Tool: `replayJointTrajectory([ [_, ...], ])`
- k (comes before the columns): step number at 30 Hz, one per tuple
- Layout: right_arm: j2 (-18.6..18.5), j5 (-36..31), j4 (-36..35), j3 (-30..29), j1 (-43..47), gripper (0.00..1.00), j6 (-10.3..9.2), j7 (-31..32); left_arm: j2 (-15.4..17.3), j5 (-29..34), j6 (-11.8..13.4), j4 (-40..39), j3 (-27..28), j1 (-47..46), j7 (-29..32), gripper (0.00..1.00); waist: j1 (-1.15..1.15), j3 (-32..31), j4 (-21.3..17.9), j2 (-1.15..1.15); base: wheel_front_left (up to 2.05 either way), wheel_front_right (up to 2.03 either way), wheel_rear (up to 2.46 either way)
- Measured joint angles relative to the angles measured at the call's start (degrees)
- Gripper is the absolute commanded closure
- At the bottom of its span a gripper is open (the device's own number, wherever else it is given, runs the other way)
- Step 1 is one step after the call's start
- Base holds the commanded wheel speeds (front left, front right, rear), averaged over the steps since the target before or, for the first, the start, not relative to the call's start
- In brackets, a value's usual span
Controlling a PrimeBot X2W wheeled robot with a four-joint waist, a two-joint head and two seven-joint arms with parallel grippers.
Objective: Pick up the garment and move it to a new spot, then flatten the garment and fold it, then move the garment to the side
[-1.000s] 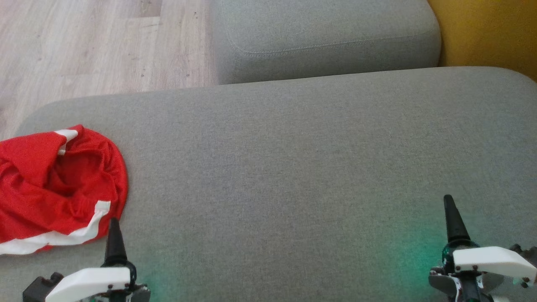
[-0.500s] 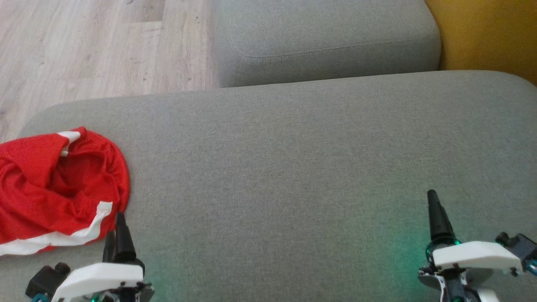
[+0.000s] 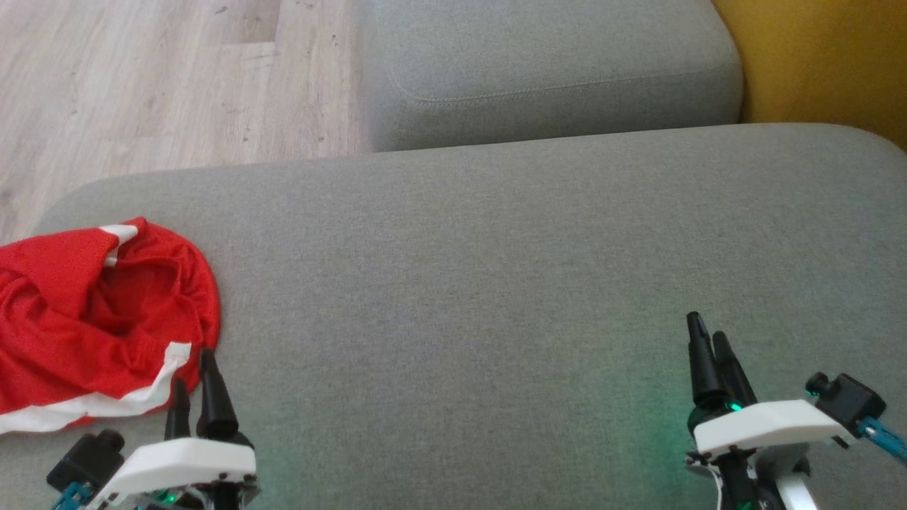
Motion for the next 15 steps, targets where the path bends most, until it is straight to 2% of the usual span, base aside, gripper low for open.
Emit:
replayJointTrajectory([
  [15,0.0,-10.9,-1.2,3.1,-0.3,0.0,0.0,-2.4,0.0,10.1,1.6,-0.9,-1.2,0.0,-2.4,0.0,0.0,-0.3,-0.1,0.0,0.0,0.0,0.0],
])
